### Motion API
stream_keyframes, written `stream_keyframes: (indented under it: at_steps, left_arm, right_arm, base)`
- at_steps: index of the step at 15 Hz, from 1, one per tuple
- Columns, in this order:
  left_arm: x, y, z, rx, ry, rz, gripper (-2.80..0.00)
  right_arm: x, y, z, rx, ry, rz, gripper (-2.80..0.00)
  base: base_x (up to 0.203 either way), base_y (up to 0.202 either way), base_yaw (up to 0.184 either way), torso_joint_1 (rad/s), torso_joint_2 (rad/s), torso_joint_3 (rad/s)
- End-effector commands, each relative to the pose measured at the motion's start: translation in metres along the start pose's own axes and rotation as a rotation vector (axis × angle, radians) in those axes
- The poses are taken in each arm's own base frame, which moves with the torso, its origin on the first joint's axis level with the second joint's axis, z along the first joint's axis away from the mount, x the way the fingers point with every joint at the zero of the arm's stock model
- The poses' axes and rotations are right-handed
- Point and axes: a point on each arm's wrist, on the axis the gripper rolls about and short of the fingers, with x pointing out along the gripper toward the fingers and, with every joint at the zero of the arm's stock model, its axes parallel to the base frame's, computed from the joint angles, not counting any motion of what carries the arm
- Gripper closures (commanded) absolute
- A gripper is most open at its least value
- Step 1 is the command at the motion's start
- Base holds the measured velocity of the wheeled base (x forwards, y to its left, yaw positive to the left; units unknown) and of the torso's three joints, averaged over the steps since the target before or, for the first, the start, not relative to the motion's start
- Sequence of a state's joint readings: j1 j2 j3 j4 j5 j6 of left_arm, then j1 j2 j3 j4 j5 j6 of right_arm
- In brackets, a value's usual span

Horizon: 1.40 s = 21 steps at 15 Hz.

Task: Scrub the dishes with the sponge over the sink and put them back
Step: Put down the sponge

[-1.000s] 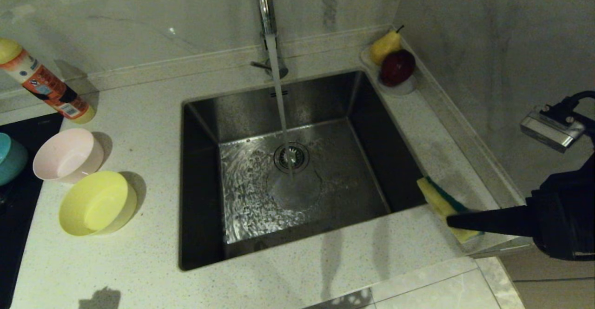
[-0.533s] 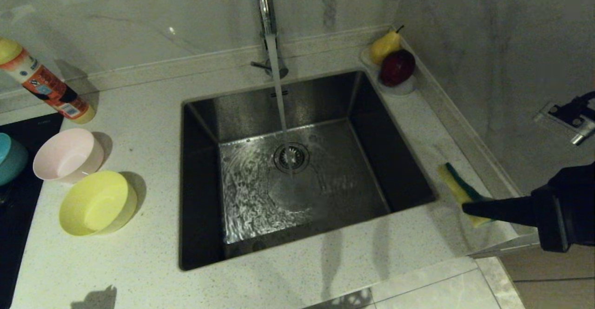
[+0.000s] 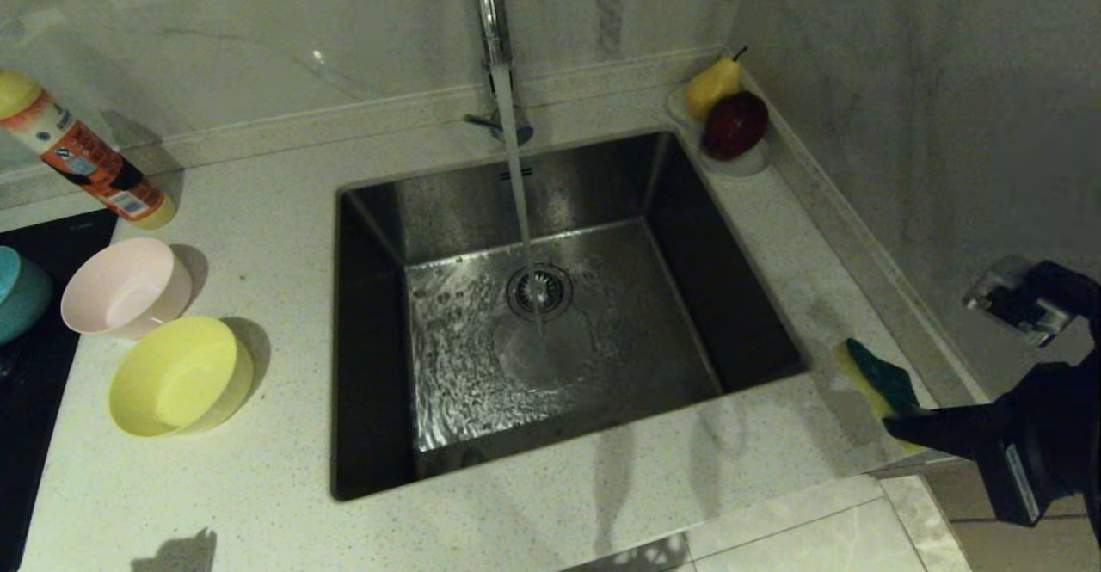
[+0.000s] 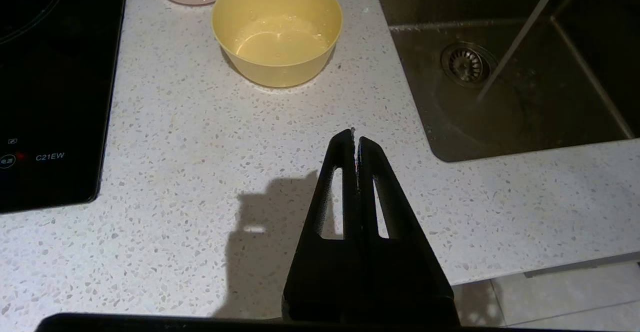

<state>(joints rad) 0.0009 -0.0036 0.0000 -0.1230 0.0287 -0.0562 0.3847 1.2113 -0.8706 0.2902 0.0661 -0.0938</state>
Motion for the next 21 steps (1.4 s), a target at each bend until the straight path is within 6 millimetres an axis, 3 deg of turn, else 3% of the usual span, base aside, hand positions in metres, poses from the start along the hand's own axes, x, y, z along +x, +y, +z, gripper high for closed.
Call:
stream_keyframes:
  at_steps: [1, 9, 12, 21]
  left_arm:
    - [0.002, 0.001, -0.011, 0.001, 0.041, 0.003, 0.0]
    - [0.002, 0.001, -0.011, 0.001, 0.041, 0.003, 0.0]
    - [0.002, 0.001, -0.011, 0.001, 0.041, 0.003, 0.0]
    - [0.002, 0.001, -0.011, 0.001, 0.041, 0.003, 0.0]
  right_arm:
    - [0.0, -0.002, -0.009, -0.04, 0.02, -0.012, 0.0]
    - [0.025, -0.015, -0.045, -0.23, 0.031, -0.13, 0.0]
    - [0.029, -0.017, -0.044, -0.245, 0.016, -0.174, 0.0]
    - [0.075, -0.042, -0.041, -0.286, 0.012, -0.241, 0.0]
  base:
    - [0.0, 0.0, 0.0, 0.0, 0.0, 0.0]
    - [0.0, 0.0, 0.0, 0.0, 0.0, 0.0]
    - [0.0, 0.0, 0.0, 0.0, 0.0, 0.0]
    - [0.0, 0.0, 0.0, 0.0, 0.0, 0.0]
